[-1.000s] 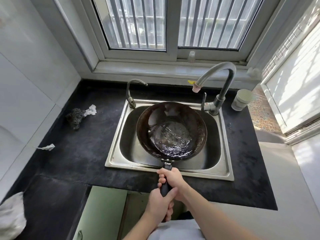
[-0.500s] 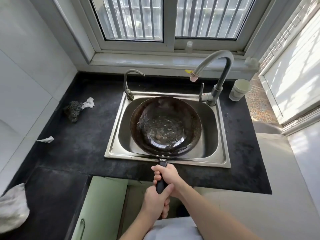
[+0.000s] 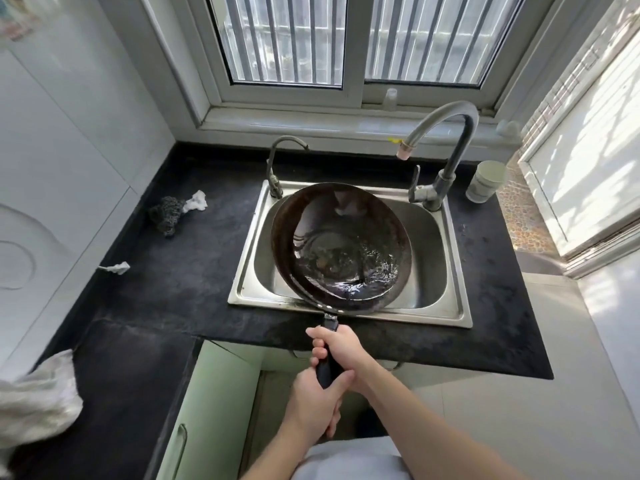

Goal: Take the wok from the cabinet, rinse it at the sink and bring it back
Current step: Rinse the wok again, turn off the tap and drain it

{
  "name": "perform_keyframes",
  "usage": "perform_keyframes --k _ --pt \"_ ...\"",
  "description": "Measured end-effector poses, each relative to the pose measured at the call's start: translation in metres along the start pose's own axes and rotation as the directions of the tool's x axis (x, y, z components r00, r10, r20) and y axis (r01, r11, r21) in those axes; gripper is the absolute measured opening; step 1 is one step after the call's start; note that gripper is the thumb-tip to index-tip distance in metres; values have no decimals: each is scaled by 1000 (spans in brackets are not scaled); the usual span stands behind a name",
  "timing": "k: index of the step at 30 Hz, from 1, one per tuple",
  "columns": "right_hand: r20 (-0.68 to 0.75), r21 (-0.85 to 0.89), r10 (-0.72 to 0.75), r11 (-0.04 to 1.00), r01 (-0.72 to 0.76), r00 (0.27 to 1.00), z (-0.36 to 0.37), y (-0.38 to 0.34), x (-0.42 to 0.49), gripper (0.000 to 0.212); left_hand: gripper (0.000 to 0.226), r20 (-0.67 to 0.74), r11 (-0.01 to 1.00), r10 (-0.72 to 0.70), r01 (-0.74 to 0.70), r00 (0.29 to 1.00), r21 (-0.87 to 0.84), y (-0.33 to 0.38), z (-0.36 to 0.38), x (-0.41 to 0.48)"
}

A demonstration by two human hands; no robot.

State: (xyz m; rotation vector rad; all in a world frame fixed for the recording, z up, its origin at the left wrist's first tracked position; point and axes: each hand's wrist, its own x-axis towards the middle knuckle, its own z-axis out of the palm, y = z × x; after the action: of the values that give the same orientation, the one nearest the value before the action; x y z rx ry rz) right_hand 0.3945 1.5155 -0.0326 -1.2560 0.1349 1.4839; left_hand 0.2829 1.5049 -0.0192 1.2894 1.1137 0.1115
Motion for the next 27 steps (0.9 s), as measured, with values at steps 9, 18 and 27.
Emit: perform_keyframes --k 9,18,27 --pt "-71 -134 -19 991 9 997 14 3 -7 42 38 -29 989 104 -100 994 111 -9 -13 -7" --pt "19 -48 -89 995 89 996 11 10 0 43 54 -37 986 114 -108 993 130 3 -12 -12" --pt "58 -168 -126 977 134 990 12 9 -2 43 42 338 754 -234 390 912 -530 11 -19 -10"
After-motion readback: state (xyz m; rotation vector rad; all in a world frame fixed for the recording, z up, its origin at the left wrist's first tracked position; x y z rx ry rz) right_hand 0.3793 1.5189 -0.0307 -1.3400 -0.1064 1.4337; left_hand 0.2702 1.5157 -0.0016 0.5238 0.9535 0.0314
